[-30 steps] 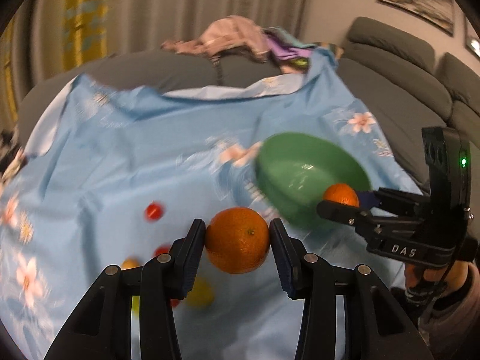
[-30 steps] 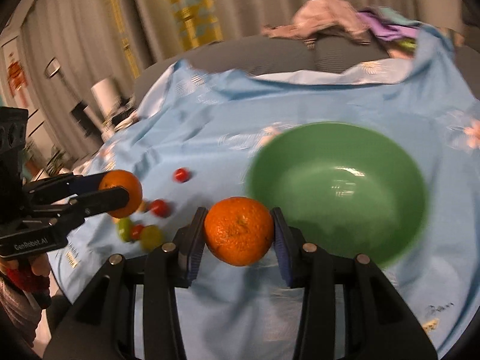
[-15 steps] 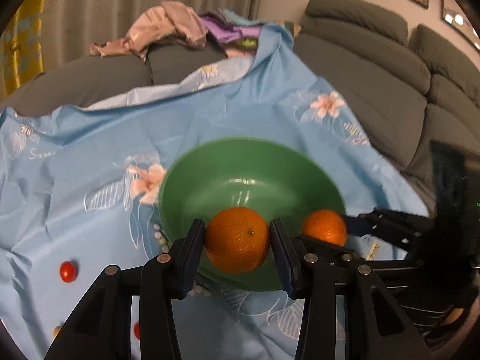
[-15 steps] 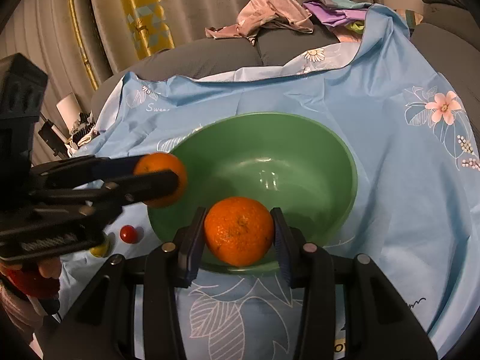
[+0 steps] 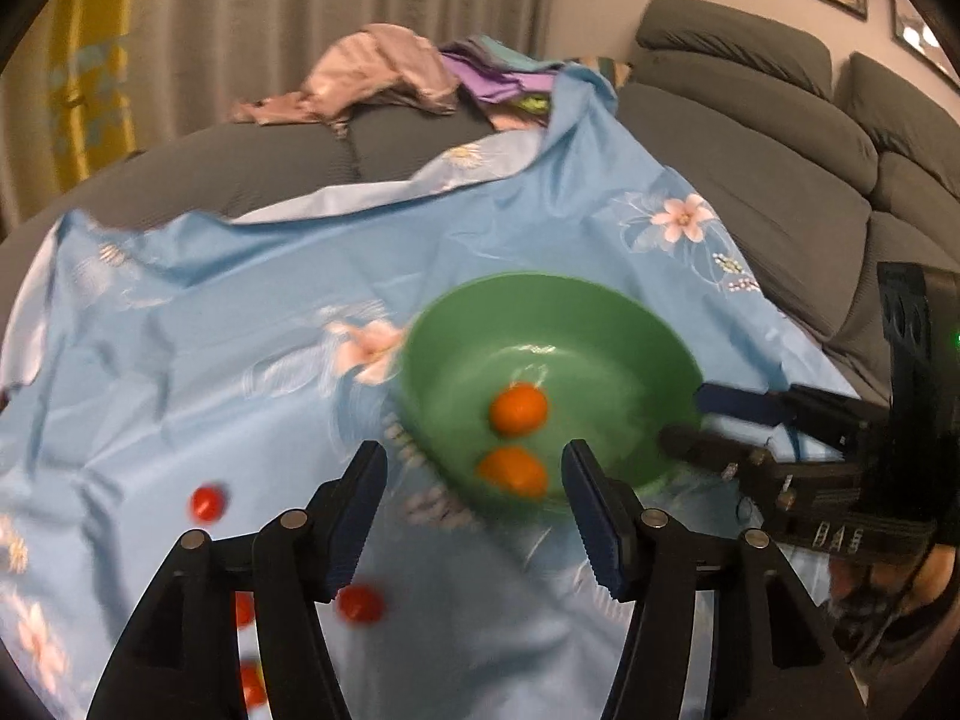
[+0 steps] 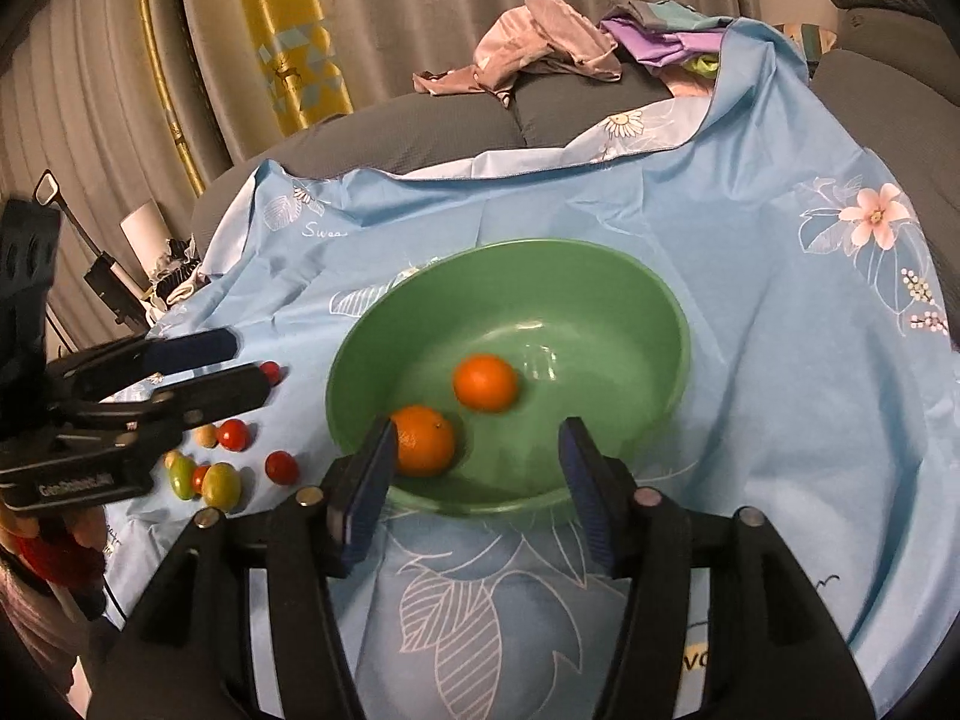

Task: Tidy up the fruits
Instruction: 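Carry the orange into the green bowl held by the left gripper and release, then grasp the green mango with the right gripper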

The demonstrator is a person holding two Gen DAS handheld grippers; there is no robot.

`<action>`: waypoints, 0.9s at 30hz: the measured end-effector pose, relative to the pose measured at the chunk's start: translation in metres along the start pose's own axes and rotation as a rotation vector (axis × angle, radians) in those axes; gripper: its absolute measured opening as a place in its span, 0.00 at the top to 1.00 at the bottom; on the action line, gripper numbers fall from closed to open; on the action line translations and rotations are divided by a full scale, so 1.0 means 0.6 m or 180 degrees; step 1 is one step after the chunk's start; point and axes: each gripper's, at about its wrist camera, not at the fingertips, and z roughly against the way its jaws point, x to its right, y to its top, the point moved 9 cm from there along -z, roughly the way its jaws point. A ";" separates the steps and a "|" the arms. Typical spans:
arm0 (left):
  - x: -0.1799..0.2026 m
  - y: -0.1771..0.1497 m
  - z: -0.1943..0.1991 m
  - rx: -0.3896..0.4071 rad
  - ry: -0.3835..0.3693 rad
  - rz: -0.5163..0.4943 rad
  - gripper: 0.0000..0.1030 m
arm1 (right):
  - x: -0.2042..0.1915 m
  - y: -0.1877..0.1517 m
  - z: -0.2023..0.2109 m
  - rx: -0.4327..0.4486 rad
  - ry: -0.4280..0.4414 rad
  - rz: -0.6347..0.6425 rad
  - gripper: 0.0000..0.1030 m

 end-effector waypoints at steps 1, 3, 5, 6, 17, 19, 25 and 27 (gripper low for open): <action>-0.009 -0.008 0.008 -0.0005 0.0033 0.0037 0.41 | -0.002 -0.002 0.003 -0.0002 -0.0002 0.0002 0.45; -0.042 -0.031 0.031 -0.0023 0.0178 0.0157 0.41 | -0.008 -0.006 0.010 -0.0015 0.0025 0.0004 0.44; -0.080 -0.059 0.058 -0.0036 0.0348 0.0293 0.41 | -0.020 -0.010 0.016 -0.0030 0.0071 0.0014 0.44; -0.094 -0.071 0.071 -0.0039 0.0420 0.0350 0.41 | -0.026 -0.011 0.019 -0.0029 0.0091 0.0027 0.44; -0.208 -0.220 0.184 -0.0217 0.0963 0.0885 0.41 | -0.122 -0.026 0.023 -0.0138 0.0371 0.0301 0.43; -0.212 -0.235 0.185 -0.0256 0.0951 0.0958 0.41 | -0.143 -0.035 0.016 -0.0208 0.0436 0.0370 0.43; -0.209 -0.252 0.184 -0.0227 0.0821 0.1046 0.41 | -0.213 -0.076 -0.019 -0.0516 0.0598 0.0616 0.43; -0.207 -0.251 0.178 -0.0209 0.0744 0.1074 0.41 | -0.239 -0.089 -0.028 -0.0592 0.0668 0.0703 0.43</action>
